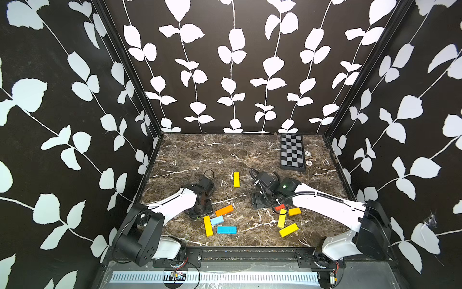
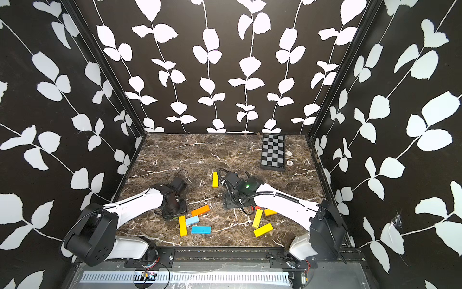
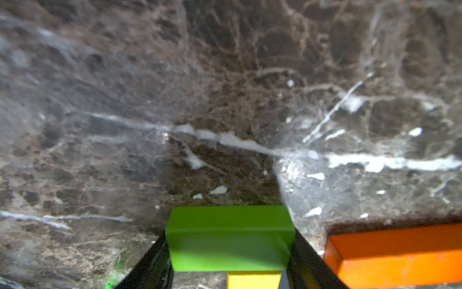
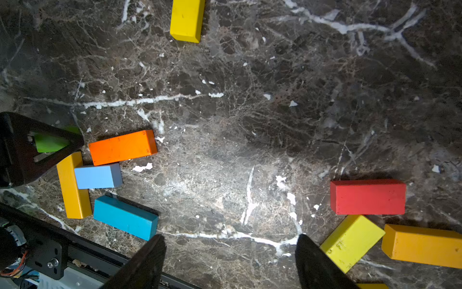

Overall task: Assemble the letter h with building blocks
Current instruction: Pick up the building block from the center of the board, then place the building block at the center of the board.

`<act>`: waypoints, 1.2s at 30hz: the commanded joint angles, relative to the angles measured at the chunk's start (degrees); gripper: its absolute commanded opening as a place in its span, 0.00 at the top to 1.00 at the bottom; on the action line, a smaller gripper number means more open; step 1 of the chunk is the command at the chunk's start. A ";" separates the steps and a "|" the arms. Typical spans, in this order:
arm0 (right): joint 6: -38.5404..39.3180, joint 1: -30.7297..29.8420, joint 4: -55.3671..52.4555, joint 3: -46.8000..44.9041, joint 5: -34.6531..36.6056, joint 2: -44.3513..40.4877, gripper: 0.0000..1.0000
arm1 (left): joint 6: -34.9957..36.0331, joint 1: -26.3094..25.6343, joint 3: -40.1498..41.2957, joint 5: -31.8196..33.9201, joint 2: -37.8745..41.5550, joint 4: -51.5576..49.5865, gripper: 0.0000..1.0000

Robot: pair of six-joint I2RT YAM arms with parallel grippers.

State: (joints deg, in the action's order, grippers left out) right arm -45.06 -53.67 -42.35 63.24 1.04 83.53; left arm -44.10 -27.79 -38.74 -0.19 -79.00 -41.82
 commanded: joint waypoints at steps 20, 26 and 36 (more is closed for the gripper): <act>-8.82 12.18 -2.36 -9.44 2.66 -15.44 0.21 | 9.81 -15.81 -34.63 -3.34 -24.90 4.03 0.48; -9.21 12.22 -3.40 -9.28 2.81 -15.92 0.21 | 9.66 -17.29 -37.64 -3.87 -31.17 5.16 0.39; -10.88 11.79 -3.06 -5.42 2.37 -9.58 0.06 | 9.81 -18.00 -37.61 3.00 -19.50 -0.69 0.01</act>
State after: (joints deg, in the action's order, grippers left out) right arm -53.84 -41.58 -45.15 55.53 2.61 71.81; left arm -34.89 -45.39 -75.24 -1.93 -107.61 -37.82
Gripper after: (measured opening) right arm 0.913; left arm 0.988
